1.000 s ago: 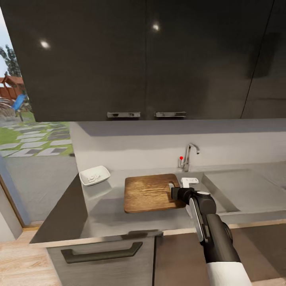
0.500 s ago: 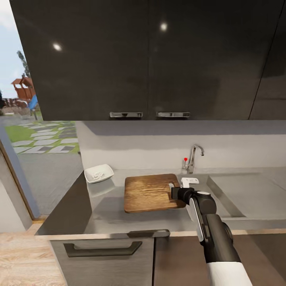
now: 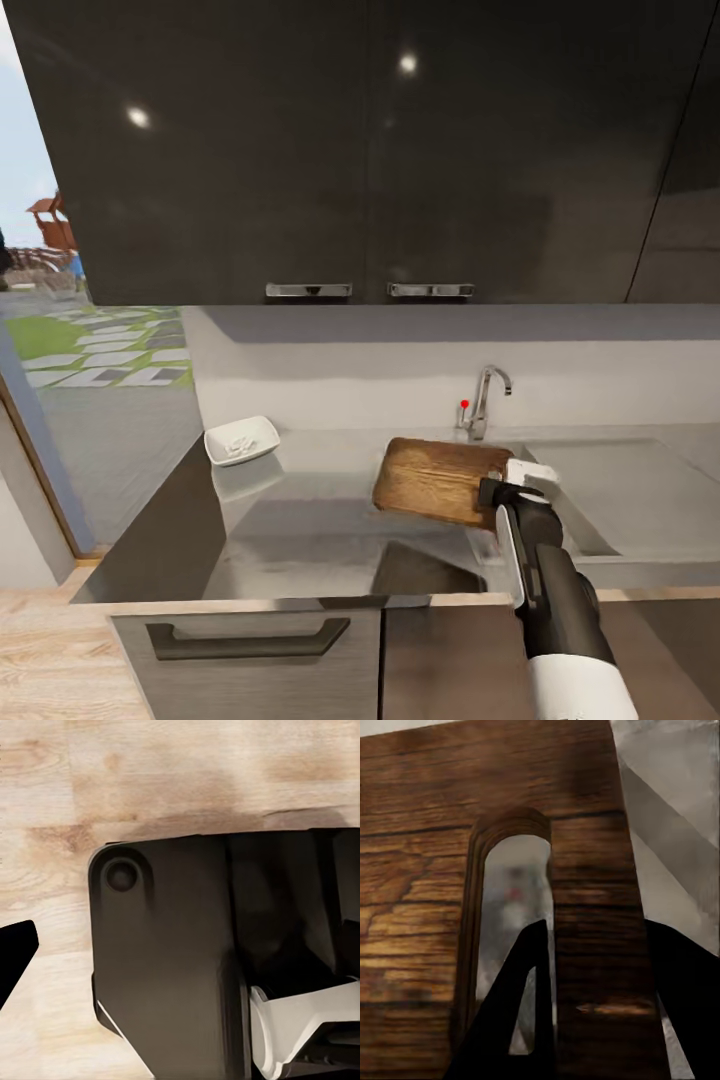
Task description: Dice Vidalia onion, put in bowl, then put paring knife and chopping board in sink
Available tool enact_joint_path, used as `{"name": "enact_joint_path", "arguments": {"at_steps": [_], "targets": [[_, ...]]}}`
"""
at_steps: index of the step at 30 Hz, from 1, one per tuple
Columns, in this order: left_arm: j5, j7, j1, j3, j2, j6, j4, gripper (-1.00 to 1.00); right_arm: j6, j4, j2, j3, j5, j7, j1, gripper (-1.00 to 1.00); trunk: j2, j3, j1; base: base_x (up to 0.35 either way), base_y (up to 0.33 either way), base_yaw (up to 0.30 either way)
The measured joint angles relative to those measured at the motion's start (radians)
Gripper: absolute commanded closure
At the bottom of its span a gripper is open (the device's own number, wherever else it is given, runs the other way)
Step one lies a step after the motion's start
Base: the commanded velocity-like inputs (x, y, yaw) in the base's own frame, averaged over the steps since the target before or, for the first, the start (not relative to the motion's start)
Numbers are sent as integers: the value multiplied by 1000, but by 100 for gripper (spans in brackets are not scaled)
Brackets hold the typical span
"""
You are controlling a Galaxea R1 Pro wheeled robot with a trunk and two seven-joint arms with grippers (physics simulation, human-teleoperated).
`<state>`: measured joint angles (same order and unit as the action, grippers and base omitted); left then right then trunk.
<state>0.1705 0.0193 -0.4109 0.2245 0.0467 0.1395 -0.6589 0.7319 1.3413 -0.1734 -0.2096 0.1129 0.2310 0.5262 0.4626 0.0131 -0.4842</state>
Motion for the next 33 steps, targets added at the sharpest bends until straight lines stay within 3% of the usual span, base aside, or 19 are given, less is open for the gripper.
{"name": "enact_joint_path", "arguments": {"at_steps": [3,7,8,11,12,16,17,18,20,23,28,33], "targets": [[0,2,0,0,2,0,8,-100,-58,-1,0,-33,-55,209,1,100,0,0,0,0,0,0],[0,5,0,-1,4,1,23,-100,-144,2,-1,-39,-269,457,17,100,0,0,0,0,0,0],[0,5,0,-1,4,1,26,-100,-154,0,-1,-39,-311,509,32,100,0,0,0,0,0,0],[0,7,0,-2,5,1,37,-100,-167,-61,-1,-39,-366,651,117,100,0,0,0,0,0,0],[0,7,0,-2,9,1,38,-100,-167,-125,-1,-38,-386,687,172,100,-1,0,0,0,0,0],[0,7,0,-1,15,1,40,-100,-182,-362,-1,-39,-388,753,359,100,0,0,0,0,0,0],[0,7,0,-2,16,1,40,-100,-204,-456,-1,-39,-395,778,424,100,-1,0,0,0,0,0],[0,7,0,-2,16,1,40,-100,-234,-520,8,-38,-375,792,465,100,0,0,0,0,0,0],[0,7,0,-2,16,1,40,-100,-304,-639,27,-40,-380,814,522,100,0,0,0,0,0,0],[0,7,0,-2,16,1,42,-100,-418,-750,48,-47,-405,858,561,100,0,0,0,0,0,0],[0,7,0,-2,17,1,46,-100,-588,-828,62,-99,-475,941,571,100,0,0,0,0,0,0],[0,7,0,-2,17,1,46,-100,-707,-931,83,-116,-481,952,572,100,0,0,0,0,0,0]]}}
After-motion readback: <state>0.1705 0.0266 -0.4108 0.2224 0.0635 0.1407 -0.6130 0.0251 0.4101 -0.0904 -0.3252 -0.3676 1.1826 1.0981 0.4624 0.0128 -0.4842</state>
